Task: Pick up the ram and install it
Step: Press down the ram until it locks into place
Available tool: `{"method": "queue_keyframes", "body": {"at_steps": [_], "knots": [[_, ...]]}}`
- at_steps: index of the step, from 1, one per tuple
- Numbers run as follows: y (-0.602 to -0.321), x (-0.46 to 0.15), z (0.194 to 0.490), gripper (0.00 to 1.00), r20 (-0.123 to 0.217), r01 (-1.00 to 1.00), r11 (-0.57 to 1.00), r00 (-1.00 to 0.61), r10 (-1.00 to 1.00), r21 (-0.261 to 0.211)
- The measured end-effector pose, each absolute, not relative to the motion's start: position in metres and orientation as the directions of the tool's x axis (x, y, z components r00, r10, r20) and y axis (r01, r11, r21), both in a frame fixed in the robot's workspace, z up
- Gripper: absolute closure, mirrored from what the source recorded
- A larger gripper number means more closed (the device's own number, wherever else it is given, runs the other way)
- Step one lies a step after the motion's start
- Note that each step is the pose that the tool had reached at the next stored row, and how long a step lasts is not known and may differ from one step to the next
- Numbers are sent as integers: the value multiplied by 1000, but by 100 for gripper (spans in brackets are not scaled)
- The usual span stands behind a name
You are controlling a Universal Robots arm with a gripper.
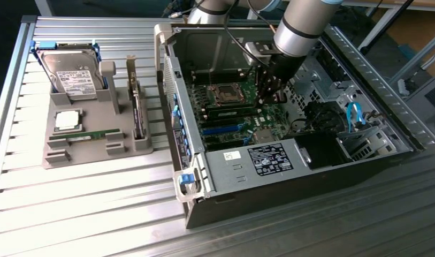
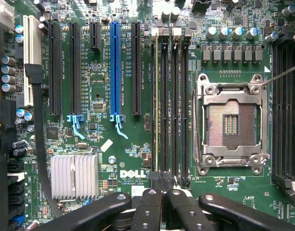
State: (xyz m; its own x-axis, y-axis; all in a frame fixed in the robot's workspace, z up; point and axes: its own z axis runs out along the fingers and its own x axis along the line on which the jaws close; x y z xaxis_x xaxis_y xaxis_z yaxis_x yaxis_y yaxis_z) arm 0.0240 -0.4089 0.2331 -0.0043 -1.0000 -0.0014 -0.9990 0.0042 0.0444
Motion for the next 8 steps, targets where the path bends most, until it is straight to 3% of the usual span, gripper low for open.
{"method": "queue_keyframes", "body": {"at_steps": [8], "knots": [[-409, 24, 232, 90, -1, -999, 4, -4, -1000, 44]]}}
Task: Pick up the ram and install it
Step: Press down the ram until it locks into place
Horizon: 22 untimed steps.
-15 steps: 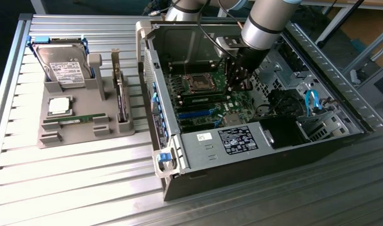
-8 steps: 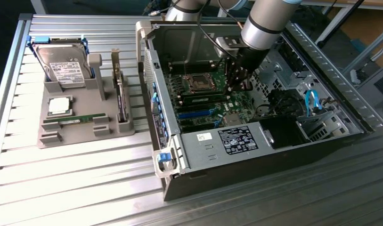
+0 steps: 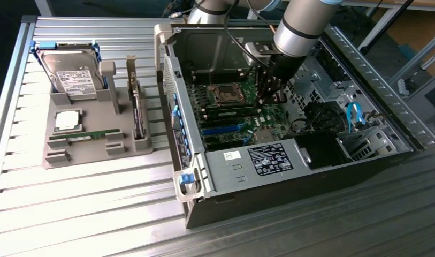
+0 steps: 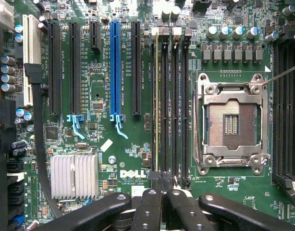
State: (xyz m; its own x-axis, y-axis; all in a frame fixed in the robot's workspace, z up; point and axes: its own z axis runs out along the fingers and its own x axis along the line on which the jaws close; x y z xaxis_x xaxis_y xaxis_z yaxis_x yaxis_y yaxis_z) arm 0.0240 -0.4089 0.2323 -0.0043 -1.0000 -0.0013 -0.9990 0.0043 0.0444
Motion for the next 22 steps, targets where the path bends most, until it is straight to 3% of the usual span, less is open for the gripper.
{"method": "queue_keyframes", "body": {"at_steps": [22], "knots": [[-409, 24, 245, 90, -1, -999, 4, -4, -1000, 44]]}}
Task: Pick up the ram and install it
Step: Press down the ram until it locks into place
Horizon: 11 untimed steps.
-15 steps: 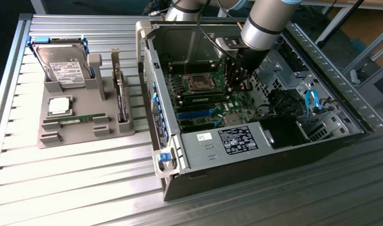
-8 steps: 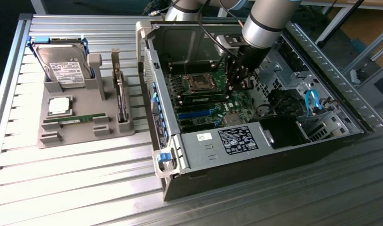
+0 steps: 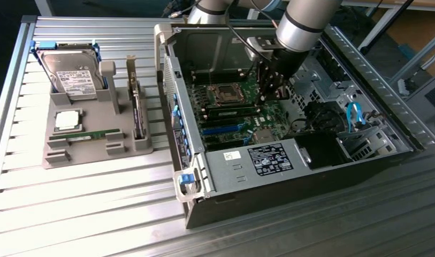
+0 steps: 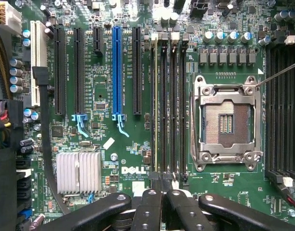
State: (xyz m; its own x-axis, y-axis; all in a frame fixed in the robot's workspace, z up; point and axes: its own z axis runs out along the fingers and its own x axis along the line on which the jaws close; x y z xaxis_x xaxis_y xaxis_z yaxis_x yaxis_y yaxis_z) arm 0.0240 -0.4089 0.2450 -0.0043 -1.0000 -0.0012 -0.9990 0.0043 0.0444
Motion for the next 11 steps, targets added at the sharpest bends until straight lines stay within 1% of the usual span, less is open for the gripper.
{"method": "queue_keyframes", "body": {"at_steps": [11], "knots": [[-409, 13, 245, 90, -1, -999, 4, -4, -1000, 44]]}}
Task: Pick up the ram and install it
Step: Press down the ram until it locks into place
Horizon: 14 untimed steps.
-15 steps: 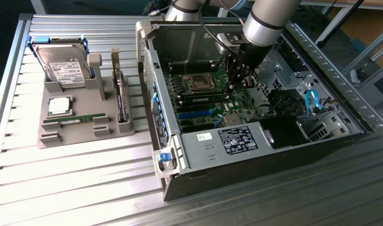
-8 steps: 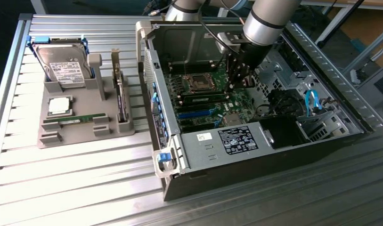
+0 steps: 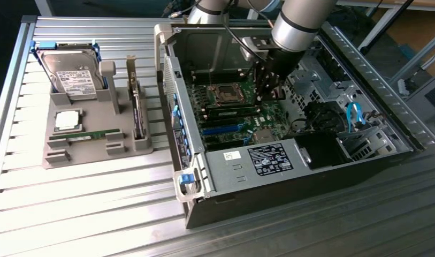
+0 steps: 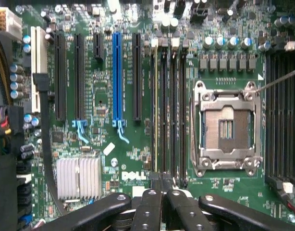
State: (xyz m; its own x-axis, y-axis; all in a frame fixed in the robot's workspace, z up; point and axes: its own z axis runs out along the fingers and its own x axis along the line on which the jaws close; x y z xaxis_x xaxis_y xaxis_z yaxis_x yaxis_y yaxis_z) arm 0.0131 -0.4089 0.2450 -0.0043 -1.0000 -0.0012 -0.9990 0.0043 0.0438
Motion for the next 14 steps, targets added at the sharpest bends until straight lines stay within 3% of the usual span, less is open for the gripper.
{"method": "queue_keyframes", "body": {"at_steps": [14], "knots": [[-409, -26, 245, 90, -1, -999, 4, -4, -1000, 37]]}}
